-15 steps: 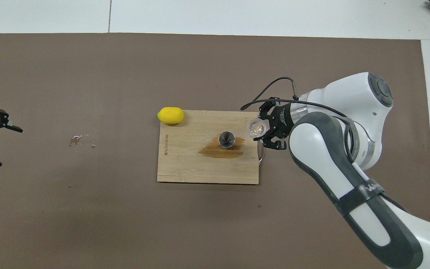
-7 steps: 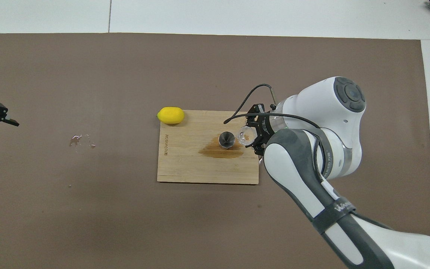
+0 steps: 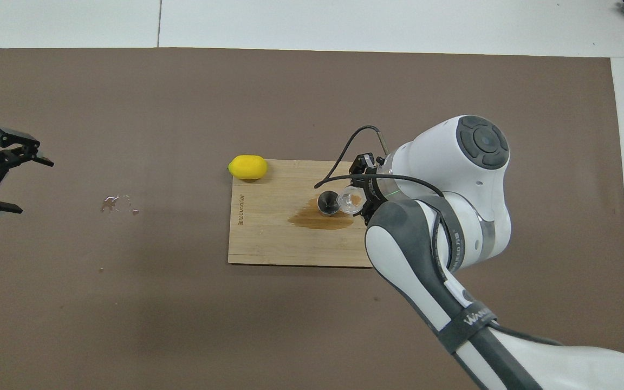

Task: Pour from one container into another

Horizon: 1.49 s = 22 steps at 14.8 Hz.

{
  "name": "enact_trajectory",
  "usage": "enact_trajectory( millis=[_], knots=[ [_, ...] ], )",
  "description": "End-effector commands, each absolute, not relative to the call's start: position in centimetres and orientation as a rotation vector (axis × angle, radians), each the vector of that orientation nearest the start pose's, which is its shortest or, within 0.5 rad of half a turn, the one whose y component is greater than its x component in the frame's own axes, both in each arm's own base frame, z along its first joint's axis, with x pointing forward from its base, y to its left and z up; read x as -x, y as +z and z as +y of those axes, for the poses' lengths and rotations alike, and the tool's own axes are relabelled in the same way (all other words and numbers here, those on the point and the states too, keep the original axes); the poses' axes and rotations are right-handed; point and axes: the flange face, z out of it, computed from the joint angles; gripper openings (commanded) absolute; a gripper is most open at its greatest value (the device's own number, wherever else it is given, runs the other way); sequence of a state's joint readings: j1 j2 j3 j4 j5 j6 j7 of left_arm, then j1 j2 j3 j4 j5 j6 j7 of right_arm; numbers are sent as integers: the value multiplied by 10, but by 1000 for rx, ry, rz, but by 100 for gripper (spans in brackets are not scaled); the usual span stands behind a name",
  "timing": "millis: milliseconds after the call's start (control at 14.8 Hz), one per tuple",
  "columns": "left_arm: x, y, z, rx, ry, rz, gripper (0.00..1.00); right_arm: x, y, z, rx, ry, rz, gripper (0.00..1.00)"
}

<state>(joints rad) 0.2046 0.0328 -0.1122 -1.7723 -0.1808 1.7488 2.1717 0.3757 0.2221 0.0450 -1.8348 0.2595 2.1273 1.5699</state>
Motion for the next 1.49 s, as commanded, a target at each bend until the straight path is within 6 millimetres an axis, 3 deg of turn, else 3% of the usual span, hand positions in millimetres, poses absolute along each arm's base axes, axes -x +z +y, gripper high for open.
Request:
enact_trajectory(
  millis=[0,339,609,813,1016,1151,1422],
  knots=[
    [-563,537,27,1792,-158,2666,100,-564,424,283,2381,194,1751,20],
    [-564,539,14,2208,-117,2337,100,-561,427,294,2458,67,1713,20],
    [-564,538,12,2645,-47,1809,100,-552,426,309,2557,-36,1638,20],
    [-566,537,17,2711,-17,1583,100,-550,427,313,2605,-102,1600,20],
    [-567,539,15,2955,-28,951,100,-547,427,318,2635,-136,1573,20],
    [-566,538,16,3035,-26,665,100,-547,428,318,2661,-187,1549,20],
    [-564,537,18,3080,-21,430,100,-546,431,323,2668,-228,1524,20]
  ],
)
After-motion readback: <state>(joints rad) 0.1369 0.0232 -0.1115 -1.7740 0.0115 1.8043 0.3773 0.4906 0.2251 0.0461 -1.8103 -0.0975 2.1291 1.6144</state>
